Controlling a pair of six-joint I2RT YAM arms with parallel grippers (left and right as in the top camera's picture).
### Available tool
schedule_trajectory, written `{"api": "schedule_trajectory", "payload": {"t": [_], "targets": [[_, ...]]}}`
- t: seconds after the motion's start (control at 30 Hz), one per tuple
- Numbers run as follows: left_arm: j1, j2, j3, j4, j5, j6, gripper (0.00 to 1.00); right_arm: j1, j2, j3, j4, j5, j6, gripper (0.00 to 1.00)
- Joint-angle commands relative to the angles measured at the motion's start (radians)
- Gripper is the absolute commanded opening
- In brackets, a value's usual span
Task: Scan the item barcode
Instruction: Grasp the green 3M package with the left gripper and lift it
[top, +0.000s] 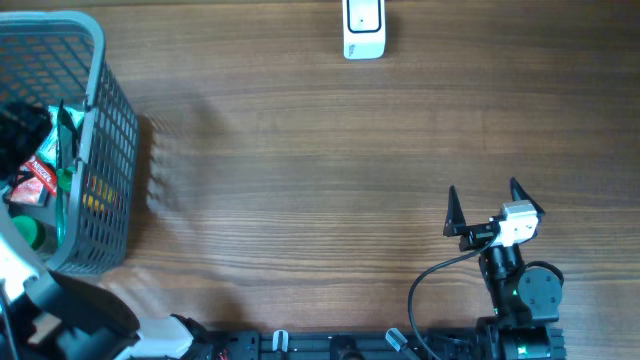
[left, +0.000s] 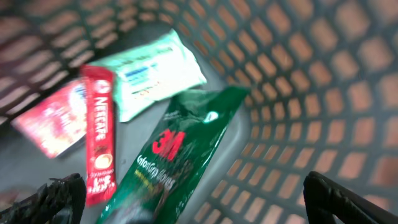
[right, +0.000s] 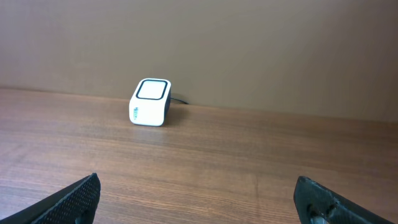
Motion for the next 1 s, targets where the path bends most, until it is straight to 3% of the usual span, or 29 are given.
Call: {"api": "schedule_trajectory", "payload": {"t": [0.0,0.17,0.53,0.6,0.7,0.77,0.9,0.97], "targets": [[-0.041,0.080,0.015,-0.003,0.019,0.254,1.00,0.005,0.002,-0.001,0.002,0.014,-0.009,1.00],[-0.055,0.141,0.015,-0.003,-0.099,0.285,1.00,0.005,0.002,-0.001,0.002,0.014,-0.009,1.00],[-0.056,0.256,0.015,0.008,-0.087,0.291,0.99,0.005,0.002,-0.001,0.002,0.015,-0.009,1.00],[-0.056,0.278,0.015,0.004,-0.078,0.291,0.89,0.005,0.002,-0.001,0.002,0.014,-0.009,1.00],[-0.056,0.294,0.015,-0.005,-0.079,0.291,0.57,0.005,0.002,-0.001,0.002,0.014,-0.009,1.00],[-0.056,0.288,0.016,-0.003,-0.078,0.290,0.45,0.005,0.002,-0.001,0.002,0.014,-0.009,1.00],[-0.053,0.242,0.049,-0.004,-0.079,0.255,0.07,0.005,0.002,-0.001,0.002,0.014,-0.009,1.00],[-0.051,0.201,0.098,-0.012,-0.079,0.223,0.04,0.005,0.002,-0.001,0.002,0.014,-0.009,1.00]]}}
